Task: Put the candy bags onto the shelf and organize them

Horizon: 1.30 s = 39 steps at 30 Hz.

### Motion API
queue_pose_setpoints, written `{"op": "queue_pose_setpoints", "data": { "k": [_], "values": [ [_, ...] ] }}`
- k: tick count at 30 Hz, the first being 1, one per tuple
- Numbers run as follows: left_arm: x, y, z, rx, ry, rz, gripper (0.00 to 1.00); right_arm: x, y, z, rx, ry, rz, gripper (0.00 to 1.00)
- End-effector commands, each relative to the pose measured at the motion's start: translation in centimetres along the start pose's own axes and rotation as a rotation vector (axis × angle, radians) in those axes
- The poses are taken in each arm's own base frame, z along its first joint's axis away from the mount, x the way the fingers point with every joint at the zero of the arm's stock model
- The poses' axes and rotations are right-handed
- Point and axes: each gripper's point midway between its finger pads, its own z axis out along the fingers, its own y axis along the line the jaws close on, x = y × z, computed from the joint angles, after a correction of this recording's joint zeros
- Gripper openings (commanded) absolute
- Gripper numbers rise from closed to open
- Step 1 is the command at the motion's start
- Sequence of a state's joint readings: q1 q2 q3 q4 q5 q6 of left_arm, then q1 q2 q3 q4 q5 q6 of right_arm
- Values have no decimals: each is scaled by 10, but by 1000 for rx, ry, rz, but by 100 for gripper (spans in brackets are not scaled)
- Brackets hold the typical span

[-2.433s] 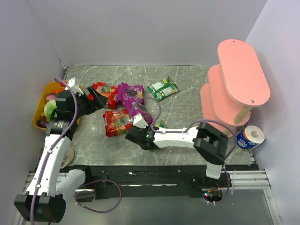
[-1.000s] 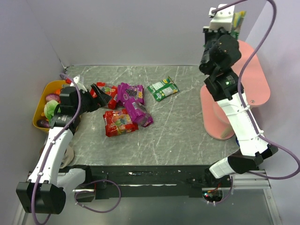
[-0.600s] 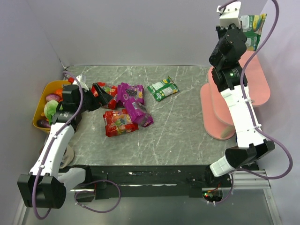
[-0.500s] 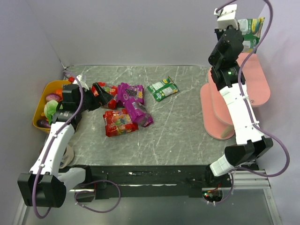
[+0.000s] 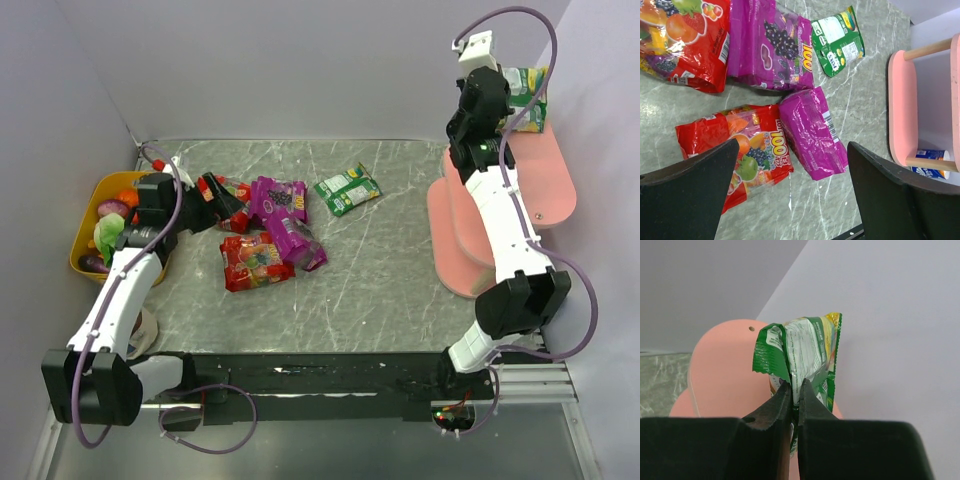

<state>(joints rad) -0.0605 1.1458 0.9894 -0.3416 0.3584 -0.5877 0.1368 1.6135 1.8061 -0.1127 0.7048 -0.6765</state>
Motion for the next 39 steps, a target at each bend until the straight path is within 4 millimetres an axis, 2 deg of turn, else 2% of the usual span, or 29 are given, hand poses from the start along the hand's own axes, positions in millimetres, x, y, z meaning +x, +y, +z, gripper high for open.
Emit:
{"op": "queue_pose_setpoints", "data": {
  "k": [1, 4, 6, 10, 11, 14, 15, 16, 17, 23, 24, 26, 30, 31, 35, 39],
  "values": [
    [-22, -20, -2, 60, -36, 31, 96, 1, 3, 12, 4, -14, 57, 7],
    [-23, -20, -1, 57, -36, 31, 96, 7, 12, 18, -11, 1, 53, 10],
    [-22, -19, 0, 54, -34, 31, 96, 9, 15, 20, -19, 4, 53, 18],
    [-23, -18, 1, 47, -32, 31, 96, 7, 17, 16, -38, -2, 108, 47],
    [-24, -18, 1, 45, -32, 32, 96, 6, 17, 15, -46, -4, 117, 58],
    [-25, -18, 1, 43, -35, 34, 96, -1, 16, 13, -67, -3, 162, 75],
    [-25, -18, 1, 42, -36, 35, 96, -3, 17, 12, -79, 2, 195, 77],
    [-25, -18, 1, 41, -37, 34, 96, -12, 16, 9, -102, -21, 223, 80],
    [-26, -17, 2, 40, -37, 34, 96, -11, 19, 6, -130, -7, 226, 80],
    [-27, -15, 3, 31, -53, 27, 96, -44, 13, -23, -277, -68, 441, 81],
    [-26, -14, 3, 30, -56, 26, 96, -43, 18, -26, -308, -51, 478, 81],
    [-27, -13, 3, 25, -62, 24, 96, -50, 13, -29, -322, -51, 531, 79],
    [-30, -14, 2, 33, -91, 22, 96, -46, 6, -25, -391, 16, 695, 68],
    [-30, -15, 2, 38, -96, 19, 96, -41, -3, -21, -377, 37, 717, 63],
    [-30, -15, 3, 47, -108, 15, 96, -36, -17, -19, -364, 50, 807, 54],
    [-29, -10, 9, 34, -93, 24, 96, -27, -15, -15, -369, 85, 833, 50]
  ]
}}
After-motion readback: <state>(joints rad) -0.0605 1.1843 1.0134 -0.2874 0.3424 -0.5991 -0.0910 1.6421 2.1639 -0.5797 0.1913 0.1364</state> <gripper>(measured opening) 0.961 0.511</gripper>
